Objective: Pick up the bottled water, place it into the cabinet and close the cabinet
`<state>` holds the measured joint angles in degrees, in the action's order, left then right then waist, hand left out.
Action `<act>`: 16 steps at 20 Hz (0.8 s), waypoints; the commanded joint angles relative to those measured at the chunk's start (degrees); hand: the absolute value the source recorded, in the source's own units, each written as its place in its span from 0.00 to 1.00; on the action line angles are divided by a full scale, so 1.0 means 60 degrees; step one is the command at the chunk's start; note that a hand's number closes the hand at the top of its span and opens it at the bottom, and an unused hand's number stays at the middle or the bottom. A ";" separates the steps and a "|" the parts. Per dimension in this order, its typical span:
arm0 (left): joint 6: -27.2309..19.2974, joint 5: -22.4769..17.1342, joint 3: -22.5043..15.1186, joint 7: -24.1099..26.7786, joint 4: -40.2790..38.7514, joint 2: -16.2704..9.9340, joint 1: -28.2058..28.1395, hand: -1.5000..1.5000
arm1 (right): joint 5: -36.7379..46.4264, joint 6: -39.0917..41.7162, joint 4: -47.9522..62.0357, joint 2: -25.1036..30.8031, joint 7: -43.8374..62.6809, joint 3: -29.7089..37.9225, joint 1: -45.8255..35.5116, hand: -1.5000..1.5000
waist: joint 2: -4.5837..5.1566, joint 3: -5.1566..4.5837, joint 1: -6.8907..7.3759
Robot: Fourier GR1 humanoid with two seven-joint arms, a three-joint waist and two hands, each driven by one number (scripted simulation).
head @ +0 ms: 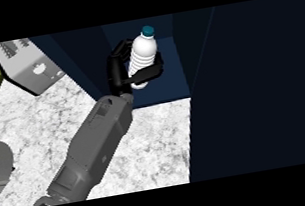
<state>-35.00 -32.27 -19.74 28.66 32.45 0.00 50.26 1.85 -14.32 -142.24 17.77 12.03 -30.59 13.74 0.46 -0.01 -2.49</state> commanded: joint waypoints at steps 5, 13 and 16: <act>-0.0531 0.0024 0.0345 0.0720 -0.2132 0.0001 0.1141 1.00 | -0.0956 0.0686 -0.0903 0.0612 -0.0429 0.0882 0.0835 0.00 | 0.0056 0.0010 -0.0203; -0.0638 0.0394 0.0523 0.1063 -0.3573 -0.0001 0.2116 0.00 | -0.0385 0.0501 -0.1343 0.0327 0.0022 0.0259 0.0739 0.00 | 0.0070 -0.0008 -0.0223; -0.0360 0.0270 0.0663 0.1367 -0.3860 -0.0003 0.1916 0.00 | -0.0606 0.0740 -0.0585 0.0232 -0.0805 0.0299 0.0803 0.00 | 0.0134 -0.0002 -0.0363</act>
<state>-37.12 -30.62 -16.11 35.94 11.59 -0.32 61.19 0.24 -10.86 -142.25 18.65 7.35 -28.81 16.81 1.11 -0.03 -4.01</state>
